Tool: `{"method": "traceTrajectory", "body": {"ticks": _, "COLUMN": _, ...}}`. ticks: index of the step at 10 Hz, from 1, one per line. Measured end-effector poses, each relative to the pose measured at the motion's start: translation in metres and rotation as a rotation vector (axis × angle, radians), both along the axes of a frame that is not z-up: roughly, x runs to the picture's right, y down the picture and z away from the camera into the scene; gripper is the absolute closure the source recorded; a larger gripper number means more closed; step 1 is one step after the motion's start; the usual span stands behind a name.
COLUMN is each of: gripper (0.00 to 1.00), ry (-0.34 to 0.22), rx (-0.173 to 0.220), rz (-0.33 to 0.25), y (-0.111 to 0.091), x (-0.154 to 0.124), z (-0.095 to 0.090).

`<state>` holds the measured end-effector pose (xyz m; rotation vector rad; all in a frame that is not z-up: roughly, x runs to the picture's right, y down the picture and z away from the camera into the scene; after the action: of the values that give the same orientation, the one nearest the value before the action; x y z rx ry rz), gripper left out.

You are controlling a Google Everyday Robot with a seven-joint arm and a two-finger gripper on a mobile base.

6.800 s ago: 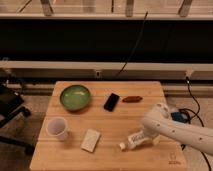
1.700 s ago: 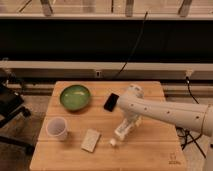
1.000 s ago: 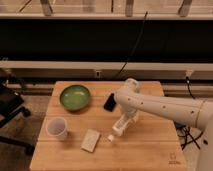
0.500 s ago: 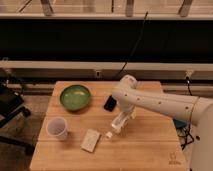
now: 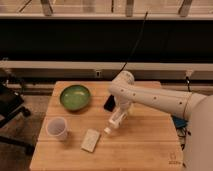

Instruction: Place the bottle in the ceramic bowl

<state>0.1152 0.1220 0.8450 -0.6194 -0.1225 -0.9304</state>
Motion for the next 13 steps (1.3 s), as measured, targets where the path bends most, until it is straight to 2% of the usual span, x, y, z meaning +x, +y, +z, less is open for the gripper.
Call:
{"method": "traceTrajectory", "body": {"ticks": 5, "gripper": 0.98, "ry": 0.001, "rx": 0.009, "rz": -0.015, "y": -0.018, "x": -0.010, "z": 0.004}}
{"method": "traceTrajectory", "body": {"ticks": 9, "gripper": 0.98, "ry": -0.003, "rx": 0.019, "rz": -0.037, "y": -0.032, "x": -0.035, "z": 0.005}}
{"method": "traceTrajectory", "body": {"ticks": 13, "gripper": 0.98, "ry": 0.002, "rx": 0.033, "rz": -0.057, "y": -0.048, "x": -0.046, "z": 0.007}}
